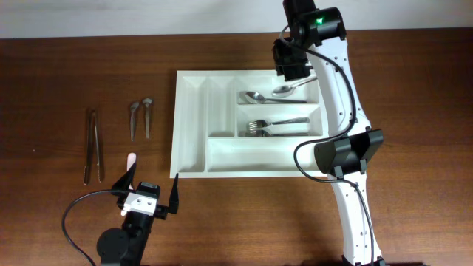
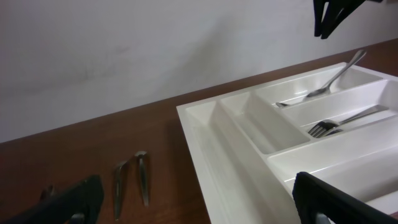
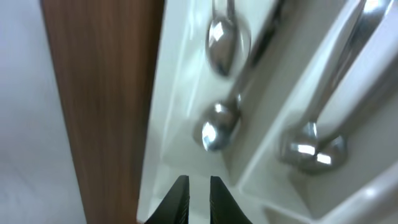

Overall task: Pack container
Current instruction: 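Lift the second spoon and carry it over the tray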

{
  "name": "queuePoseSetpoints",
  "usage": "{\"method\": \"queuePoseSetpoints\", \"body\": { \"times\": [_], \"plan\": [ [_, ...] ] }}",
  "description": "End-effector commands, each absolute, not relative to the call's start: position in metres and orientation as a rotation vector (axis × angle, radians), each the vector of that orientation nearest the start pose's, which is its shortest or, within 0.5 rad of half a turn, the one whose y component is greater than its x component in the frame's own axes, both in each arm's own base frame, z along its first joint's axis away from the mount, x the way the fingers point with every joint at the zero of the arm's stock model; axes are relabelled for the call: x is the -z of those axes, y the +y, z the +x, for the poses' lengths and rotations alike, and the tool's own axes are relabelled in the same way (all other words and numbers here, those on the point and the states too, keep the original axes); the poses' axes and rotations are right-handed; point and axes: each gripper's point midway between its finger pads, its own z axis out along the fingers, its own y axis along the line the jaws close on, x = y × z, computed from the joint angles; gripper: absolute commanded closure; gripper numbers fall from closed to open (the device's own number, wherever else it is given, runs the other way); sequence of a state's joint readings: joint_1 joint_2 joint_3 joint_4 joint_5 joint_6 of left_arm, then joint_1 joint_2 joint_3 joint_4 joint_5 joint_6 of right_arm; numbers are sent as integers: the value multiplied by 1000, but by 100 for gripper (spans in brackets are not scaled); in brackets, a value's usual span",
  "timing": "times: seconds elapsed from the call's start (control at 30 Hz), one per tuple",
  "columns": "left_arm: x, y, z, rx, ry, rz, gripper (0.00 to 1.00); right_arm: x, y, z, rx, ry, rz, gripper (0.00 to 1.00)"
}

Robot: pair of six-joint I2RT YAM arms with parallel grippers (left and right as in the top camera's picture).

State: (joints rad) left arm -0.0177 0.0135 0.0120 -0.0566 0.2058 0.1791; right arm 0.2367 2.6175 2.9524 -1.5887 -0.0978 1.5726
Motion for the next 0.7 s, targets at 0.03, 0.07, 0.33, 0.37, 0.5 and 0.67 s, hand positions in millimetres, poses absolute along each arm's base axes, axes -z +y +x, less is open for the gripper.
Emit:
{"method": "queuePoseSetpoints", "body": {
  "times": [0.03,0.07,0.33,0.37,0.5,0.67],
  "plan": [
    [-161,-40,242,50,1598,315,1,-165,80,534,-227,2174,1723,84],
    [-161,-40,242,51,1598,315,1,-167,69,539,-184,2168,1666,80],
    [-161,-40,242,50,1598,315,1,-183,-2,566,163,2425,856,73],
    [-161,-40,242,50,1598,315,1,-184,-9,569,188,2443,784,79],
    [-161,-40,242,51,1598,315,1,-188,-24,582,255,2506,421,88],
    [-161,-40,242,50,1598,315,1,-177,-47,589,220,2537,334,96]
  ]
}}
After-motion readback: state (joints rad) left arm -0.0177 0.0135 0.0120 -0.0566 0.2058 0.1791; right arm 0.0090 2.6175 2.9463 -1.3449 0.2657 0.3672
